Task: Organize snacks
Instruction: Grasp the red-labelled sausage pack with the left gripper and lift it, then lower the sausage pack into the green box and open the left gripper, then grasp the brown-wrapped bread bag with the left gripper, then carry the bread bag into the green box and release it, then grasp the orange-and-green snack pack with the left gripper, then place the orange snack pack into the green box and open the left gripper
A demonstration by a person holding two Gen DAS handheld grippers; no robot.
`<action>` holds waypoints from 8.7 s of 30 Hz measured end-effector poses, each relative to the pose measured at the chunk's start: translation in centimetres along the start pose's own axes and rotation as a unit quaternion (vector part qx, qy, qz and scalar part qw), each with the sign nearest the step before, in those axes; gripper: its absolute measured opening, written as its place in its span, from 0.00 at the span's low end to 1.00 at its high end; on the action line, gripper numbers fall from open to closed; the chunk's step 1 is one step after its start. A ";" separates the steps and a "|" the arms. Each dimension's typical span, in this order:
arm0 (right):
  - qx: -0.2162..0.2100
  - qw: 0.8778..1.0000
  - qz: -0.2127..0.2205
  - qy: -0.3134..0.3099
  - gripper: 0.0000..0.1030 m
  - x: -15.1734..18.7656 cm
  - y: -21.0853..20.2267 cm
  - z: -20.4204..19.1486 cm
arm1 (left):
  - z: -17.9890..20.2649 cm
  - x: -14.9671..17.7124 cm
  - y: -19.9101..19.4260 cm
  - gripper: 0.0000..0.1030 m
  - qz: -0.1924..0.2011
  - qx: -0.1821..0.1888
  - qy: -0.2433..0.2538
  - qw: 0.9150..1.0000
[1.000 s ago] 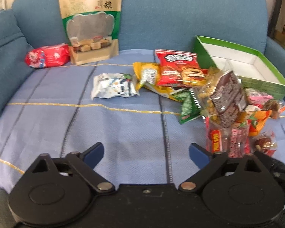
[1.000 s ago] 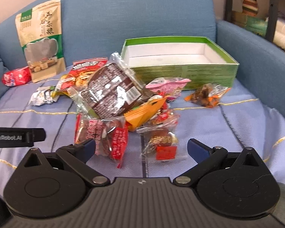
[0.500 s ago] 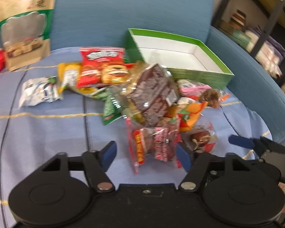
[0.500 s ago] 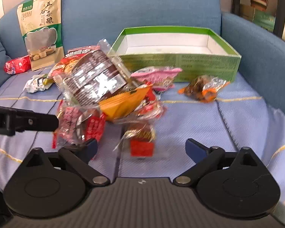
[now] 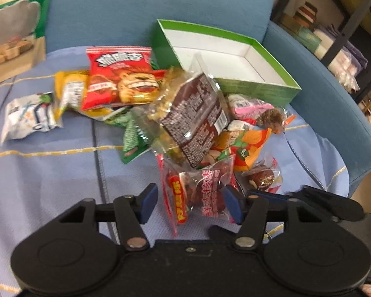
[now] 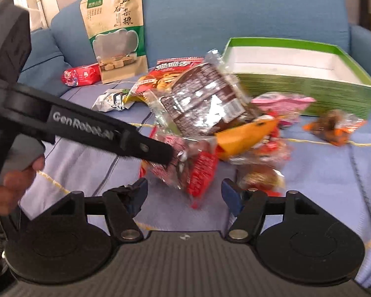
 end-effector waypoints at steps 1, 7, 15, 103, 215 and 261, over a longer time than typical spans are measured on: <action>0.003 1.000 -0.002 -0.003 1.00 0.0 0.6 -0.1 | 0.0 -0.1 0.5 0.58 -0.003 -0.006 0.000 1.000; 0.009 0.999 -0.002 -0.039 0.92 0.4 1.6 -0.3 | -0.5 0.8 2.5 0.39 -0.013 0.046 -0.034 0.998; 0.002 0.999 0.018 -0.051 0.69 0.2 -0.3 -1.4 | -1.1 1.9 -0.1 0.27 0.019 0.047 -0.078 0.996; 0.003 0.998 0.030 0.049 1.00 -5.8 4.4 -1.2 | -3.0 -7.2 2.8 0.50 -0.008 0.018 0.043 0.999; -0.002 0.997 0.051 -0.055 1.00 -0.7 -2.1 1.7 | -2.4 -0.2 -1.2 1.00 0.049 -0.010 -0.026 0.998; -0.013 0.988 0.152 0.004 0.65 -12.6 -1.0 3.2 | -1.1 -13.4 0.9 0.39 0.134 0.057 -0.057 0.988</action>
Point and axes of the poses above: each gripper's, at about its wrist camera, not at the fingertips, and y roughly the way its jaws point, z to its right, x to its underside, the point moved 7 cm from there along y, roughly the way its jaws point, and after that the axes turned 14 degrees about y, right-handed, at the moved point
